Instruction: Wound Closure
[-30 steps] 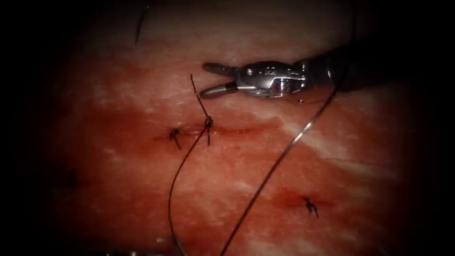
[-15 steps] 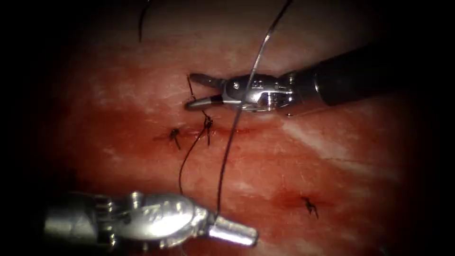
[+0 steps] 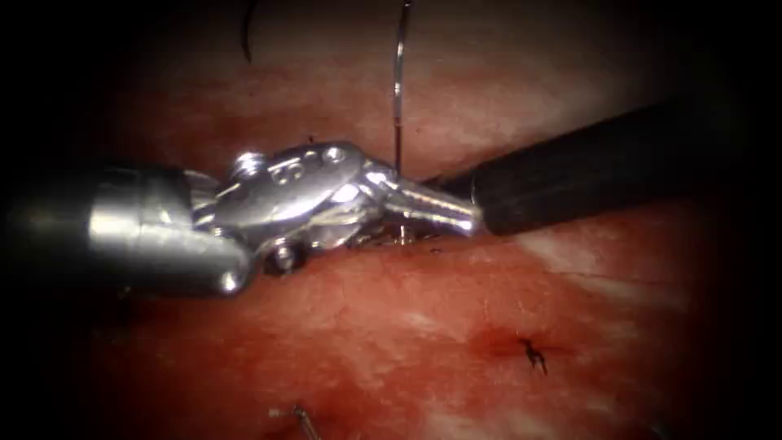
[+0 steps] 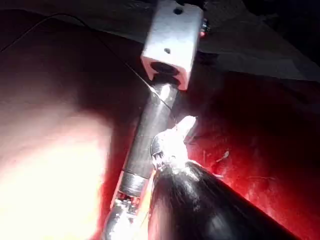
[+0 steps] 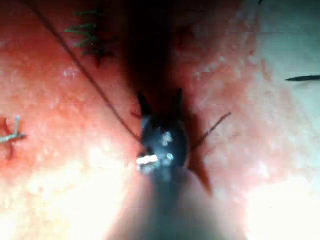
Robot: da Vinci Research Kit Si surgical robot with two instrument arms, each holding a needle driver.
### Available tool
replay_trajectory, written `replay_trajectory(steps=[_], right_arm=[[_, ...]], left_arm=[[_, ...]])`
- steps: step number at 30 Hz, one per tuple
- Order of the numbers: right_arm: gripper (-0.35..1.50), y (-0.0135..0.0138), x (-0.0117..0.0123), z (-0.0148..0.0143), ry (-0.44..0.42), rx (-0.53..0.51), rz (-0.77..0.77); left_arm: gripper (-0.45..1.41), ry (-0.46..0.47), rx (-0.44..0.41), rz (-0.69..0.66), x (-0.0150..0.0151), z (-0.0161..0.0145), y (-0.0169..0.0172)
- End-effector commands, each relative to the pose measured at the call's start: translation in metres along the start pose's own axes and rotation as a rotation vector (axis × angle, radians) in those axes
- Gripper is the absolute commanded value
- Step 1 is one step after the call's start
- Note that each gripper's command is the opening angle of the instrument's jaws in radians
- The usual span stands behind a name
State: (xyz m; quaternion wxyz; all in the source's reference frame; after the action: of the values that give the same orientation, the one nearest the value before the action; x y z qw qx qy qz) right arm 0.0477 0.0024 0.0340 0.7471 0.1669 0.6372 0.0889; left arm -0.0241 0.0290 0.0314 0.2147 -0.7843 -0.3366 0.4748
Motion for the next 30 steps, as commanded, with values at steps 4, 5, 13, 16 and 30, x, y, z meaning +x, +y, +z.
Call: replay_trajectory(steps=[4, 5, 13, 16, 30], right_arm=[[0.98, -0.0012, 0.0001, -0.0001, 0.01, 0.035, -0.003], [0.98, -0.0014, 0.0002, -0.0002, 0.012, 0.041, -0.004], [0.93, -0.0016, 0.0001, -0.0005, 0.021, 0.068, -0.006], [0.88, -0.0019, 0.0003, -0.0003, 0.029, 0.088, -0.012], [0.78, -0.0027, 0.001, -0.0001, 0.103, 0.12, -0.004]], left_arm=[[-0.45, -0.011, 0.036, 0.014, 0.0006, -0.0023, -0.0029], [-0.45, -0.018, 0.045, 0.016, 0.0007, -0.003, -0.0034], [-0.45, -0.045, 0.089, 0.015, 0.0006, -0.0073, -0.0073], [-0.45, -0.045, 0.104, 0.017, 0.0002, -0.0085, -0.0096], [-0.45, -0.042, 0.182, 0.038, -0.0019, -0.0098, -0.0169]])
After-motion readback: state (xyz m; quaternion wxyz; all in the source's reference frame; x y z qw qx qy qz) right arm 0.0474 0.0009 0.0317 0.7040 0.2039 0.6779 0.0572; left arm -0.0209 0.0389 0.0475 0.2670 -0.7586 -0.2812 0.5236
